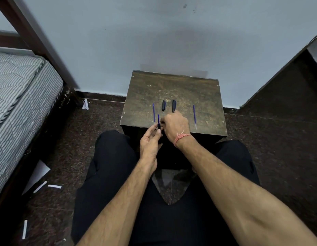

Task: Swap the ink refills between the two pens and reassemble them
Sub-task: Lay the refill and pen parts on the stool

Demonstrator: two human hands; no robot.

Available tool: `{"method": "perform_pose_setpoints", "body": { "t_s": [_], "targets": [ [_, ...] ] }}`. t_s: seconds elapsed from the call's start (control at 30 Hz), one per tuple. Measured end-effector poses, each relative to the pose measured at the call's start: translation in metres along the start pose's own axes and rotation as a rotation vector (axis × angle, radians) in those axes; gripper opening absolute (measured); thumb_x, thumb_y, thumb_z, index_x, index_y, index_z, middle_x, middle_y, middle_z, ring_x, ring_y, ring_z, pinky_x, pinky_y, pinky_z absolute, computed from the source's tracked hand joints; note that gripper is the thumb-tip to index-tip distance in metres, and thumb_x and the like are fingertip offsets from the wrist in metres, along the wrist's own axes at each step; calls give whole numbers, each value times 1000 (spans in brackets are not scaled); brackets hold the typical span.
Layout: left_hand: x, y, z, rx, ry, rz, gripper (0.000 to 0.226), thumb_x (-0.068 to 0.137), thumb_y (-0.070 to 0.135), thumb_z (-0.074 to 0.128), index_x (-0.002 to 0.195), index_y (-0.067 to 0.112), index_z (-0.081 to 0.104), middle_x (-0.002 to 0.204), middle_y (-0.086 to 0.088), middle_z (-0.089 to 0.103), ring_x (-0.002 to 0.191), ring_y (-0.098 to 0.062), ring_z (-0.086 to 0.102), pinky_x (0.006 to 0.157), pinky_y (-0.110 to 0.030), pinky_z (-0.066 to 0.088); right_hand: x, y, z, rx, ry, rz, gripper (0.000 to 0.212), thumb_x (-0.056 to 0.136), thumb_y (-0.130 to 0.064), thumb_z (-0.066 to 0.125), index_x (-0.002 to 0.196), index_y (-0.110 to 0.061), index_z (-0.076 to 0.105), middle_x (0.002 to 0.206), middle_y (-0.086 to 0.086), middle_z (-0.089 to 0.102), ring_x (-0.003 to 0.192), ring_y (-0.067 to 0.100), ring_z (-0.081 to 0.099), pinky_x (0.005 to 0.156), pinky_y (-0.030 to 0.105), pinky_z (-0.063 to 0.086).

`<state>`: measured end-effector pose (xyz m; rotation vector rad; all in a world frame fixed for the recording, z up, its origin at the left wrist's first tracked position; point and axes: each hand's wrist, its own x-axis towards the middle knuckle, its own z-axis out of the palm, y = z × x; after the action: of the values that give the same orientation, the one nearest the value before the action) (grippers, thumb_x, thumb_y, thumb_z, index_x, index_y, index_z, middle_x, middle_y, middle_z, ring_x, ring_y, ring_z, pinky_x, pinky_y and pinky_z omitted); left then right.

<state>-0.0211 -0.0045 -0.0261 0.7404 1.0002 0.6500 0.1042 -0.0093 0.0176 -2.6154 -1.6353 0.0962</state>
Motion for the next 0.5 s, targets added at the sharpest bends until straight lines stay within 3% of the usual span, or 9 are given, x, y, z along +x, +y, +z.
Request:
{"method": "perform_pose_setpoints", "body": {
  "t_s": [0.2,0.3,0.4,0.5],
  "targets": [
    [-5,3,2,-8,-9,4,33,108,18,67,138,31,72,126,5,82,120,-10,72,106,-40,52,-7,3,-1,-1,-1,0,14,99,-28,68,97,-22,79,90,6,77,94,34,74,68,37,50],
    [-6,3,2,-4,-8,7,33,107,17,68,138,30,73,129,0,79,116,-11,70,105,-41,52,-14,10,1,155,62,94,10,93,-27,70,97,-24,80,90,5,80,92,35,77,74,38,56],
    [-7,1,3,36,-23,7,30,107,17,69,133,30,75,120,3,78,99,-2,70,93,-32,52,-30,33,5,672,166,305,8,91,-21,79,98,-23,79,90,-4,81,81,15,76,75,30,59],
    [-11,-2,5,176,-102,23,27,107,16,68,129,30,78,119,7,82,93,7,73,86,-24,53,-58,66,6,1427,138,560,18,100,-8,75,116,-16,71,98,3,74,88,19,75,66,27,63]
  ]
}}
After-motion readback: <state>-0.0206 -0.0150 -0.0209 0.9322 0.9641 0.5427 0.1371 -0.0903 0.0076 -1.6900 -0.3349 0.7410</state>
